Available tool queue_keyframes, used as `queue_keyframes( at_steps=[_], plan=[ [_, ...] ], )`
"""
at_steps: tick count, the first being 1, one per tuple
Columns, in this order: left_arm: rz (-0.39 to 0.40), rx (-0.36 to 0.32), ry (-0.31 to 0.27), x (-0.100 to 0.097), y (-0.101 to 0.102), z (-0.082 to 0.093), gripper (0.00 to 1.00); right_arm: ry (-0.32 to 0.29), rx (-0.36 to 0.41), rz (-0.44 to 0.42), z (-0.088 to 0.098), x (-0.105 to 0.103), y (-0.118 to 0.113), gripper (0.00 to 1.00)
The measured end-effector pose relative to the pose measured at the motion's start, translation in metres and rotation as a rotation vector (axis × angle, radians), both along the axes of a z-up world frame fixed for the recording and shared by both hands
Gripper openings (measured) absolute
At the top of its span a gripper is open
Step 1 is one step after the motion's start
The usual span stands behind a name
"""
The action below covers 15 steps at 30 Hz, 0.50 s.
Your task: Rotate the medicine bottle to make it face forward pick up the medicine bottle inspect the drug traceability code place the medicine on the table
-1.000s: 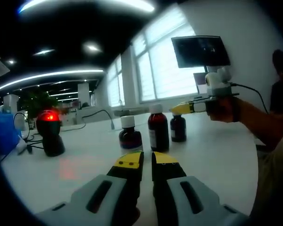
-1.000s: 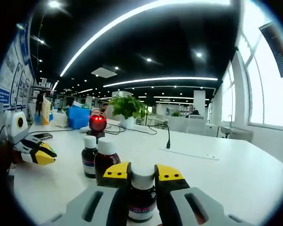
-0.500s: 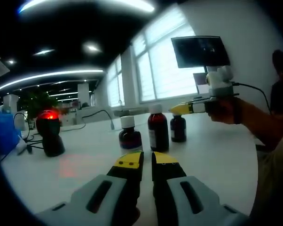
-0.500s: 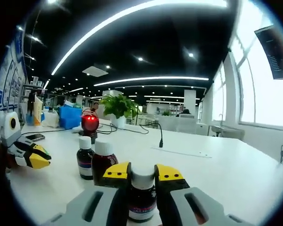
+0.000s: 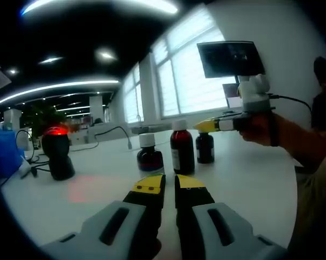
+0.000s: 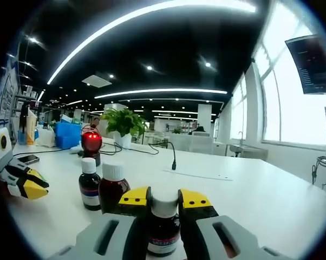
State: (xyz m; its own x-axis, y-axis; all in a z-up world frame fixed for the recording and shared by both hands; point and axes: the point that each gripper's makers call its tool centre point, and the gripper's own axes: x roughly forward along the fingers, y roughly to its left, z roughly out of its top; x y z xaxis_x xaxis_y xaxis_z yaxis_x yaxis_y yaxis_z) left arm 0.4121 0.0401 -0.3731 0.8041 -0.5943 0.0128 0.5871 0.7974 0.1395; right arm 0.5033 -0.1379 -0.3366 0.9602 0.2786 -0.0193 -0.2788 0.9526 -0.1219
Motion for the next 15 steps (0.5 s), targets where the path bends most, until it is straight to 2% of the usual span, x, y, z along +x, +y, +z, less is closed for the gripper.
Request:
queue_keyframes(
  at_steps=[15],
  plan=[
    [-0.001,0.001,0.0,0.0002,0.0,0.0002,0.0,-0.011,-0.002,-0.074,0.0003,0.0012,-0.0019,0.16]
  ],
)
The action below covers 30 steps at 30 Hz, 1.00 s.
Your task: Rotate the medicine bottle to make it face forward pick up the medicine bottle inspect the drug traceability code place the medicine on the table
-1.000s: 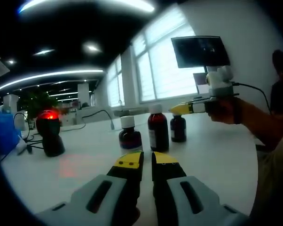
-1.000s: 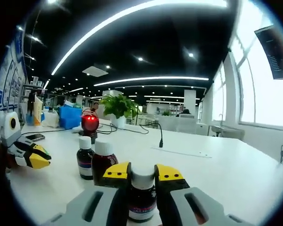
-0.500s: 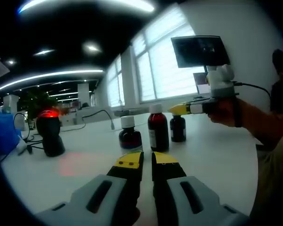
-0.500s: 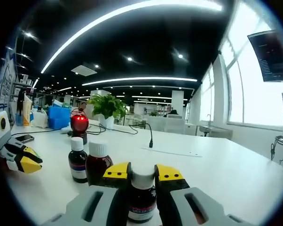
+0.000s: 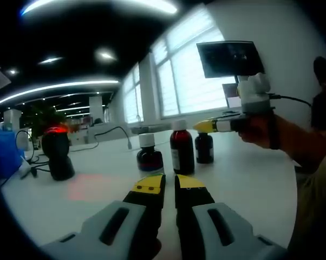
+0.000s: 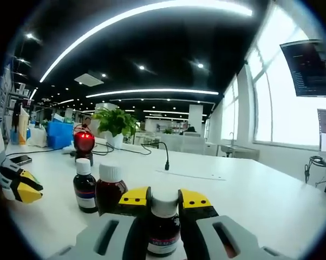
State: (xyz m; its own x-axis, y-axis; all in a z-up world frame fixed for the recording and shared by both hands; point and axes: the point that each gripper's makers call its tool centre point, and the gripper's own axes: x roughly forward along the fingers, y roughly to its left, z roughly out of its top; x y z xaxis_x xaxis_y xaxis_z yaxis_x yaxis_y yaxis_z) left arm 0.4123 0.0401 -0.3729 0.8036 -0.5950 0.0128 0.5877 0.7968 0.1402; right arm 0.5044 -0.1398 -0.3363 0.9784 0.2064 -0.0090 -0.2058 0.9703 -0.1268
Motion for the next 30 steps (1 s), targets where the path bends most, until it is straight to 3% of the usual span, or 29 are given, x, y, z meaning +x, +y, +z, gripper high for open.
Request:
queue_keyframes(
  at_steps=[16,23,30],
  plan=[
    [0.001,0.001,-0.001,0.001,0.0,0.0,0.0,-0.02,-0.015,0.039,0.005,-0.006,0.001,0.18],
    [0.001,-0.001,-0.002,0.002,0.001,0.0,0.0,-0.009,0.034,0.104,0.009,-0.006,-0.005,0.19],
    [0.002,0.0,-0.001,0.002,0.001,0.0,0.0,-0.017,0.014,0.212,0.013,-0.007,-0.002,0.19]
  ],
)
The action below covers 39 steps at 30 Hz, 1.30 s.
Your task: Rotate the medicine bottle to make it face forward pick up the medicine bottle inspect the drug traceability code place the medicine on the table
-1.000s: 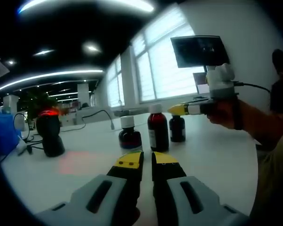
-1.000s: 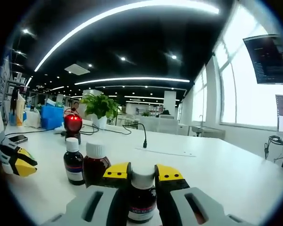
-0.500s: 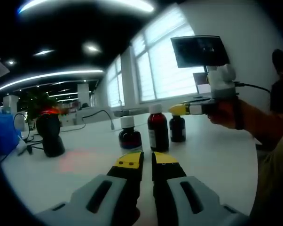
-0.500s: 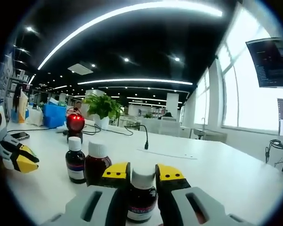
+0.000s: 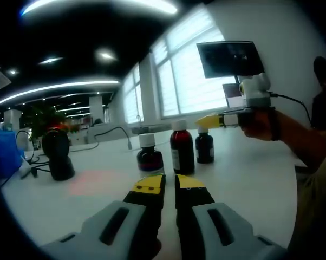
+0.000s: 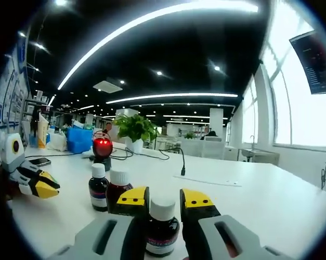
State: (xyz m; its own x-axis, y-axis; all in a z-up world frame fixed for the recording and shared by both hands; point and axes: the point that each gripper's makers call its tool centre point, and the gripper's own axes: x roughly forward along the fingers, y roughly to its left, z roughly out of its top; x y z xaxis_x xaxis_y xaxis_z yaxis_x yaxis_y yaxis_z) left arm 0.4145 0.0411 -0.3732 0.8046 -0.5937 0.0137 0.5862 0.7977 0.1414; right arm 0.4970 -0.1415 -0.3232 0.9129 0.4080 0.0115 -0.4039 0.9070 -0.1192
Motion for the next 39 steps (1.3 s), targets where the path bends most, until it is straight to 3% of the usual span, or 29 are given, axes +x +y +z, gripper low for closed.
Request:
queue_keyframes(
  at_steps=[5,14,26,39],
  plan=[
    [0.001,0.01,-0.006,0.0,0.0,0.0,0.0,0.027,0.063,0.086,0.001,0.001,0.003,0.19],
    [0.004,0.009,-0.004,0.001,0.0,-0.001,0.0,0.066,0.011,0.146,-0.017,0.003,0.013,0.19],
    [0.005,0.012,-0.003,0.001,0.0,-0.001,0.0,0.07,0.024,0.13,-0.018,0.0,0.014,0.16],
    [0.003,0.01,-0.002,0.0,-0.001,-0.001,0.0,0.064,0.019,0.049,-0.018,-0.004,0.018,0.16]
  ],
)
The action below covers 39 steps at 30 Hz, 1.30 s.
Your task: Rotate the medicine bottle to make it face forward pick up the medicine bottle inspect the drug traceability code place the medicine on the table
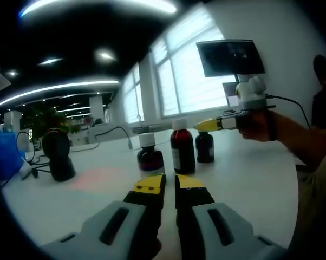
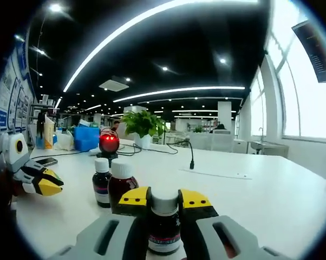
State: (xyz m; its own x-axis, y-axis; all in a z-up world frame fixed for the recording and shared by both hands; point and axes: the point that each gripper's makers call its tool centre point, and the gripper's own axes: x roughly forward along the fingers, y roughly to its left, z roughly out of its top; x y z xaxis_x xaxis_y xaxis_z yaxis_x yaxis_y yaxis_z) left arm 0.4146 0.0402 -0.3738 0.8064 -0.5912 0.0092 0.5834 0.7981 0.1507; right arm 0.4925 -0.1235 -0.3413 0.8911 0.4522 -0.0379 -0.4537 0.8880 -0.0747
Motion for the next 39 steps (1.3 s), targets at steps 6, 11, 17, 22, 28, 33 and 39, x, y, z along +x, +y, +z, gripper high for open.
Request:
queue_keyframes(
  at_steps=[6,11,17,22,28,33,39],
  plan=[
    [-0.002,0.0,-0.001,0.0,0.0,0.0,0.0,0.001,-0.004,-0.037,0.0,0.003,-0.003,0.16],
    [-0.003,0.0,-0.002,-0.001,-0.001,0.0,0.0,-0.004,-0.006,-0.077,0.0,0.003,-0.004,0.16],
    [-0.004,0.0,-0.004,-0.002,-0.001,0.001,0.0,-0.014,-0.019,-0.121,0.0,0.003,-0.006,0.16],
    [-0.005,-0.001,-0.005,-0.002,-0.001,0.001,0.0,-0.022,-0.031,-0.148,0.001,0.004,-0.009,0.16],
    [-0.006,0.0,-0.006,-0.002,-0.001,0.001,0.0,-0.023,-0.031,-0.175,0.001,0.006,-0.015,0.16],
    [-0.005,0.002,-0.006,-0.002,-0.001,0.001,0.0,-0.031,-0.046,-0.211,0.001,0.007,-0.021,0.16],
    [-0.004,0.002,-0.006,-0.002,-0.001,0.001,0.0,-0.028,-0.041,-0.23,0.001,0.008,-0.025,0.16]
  ],
)
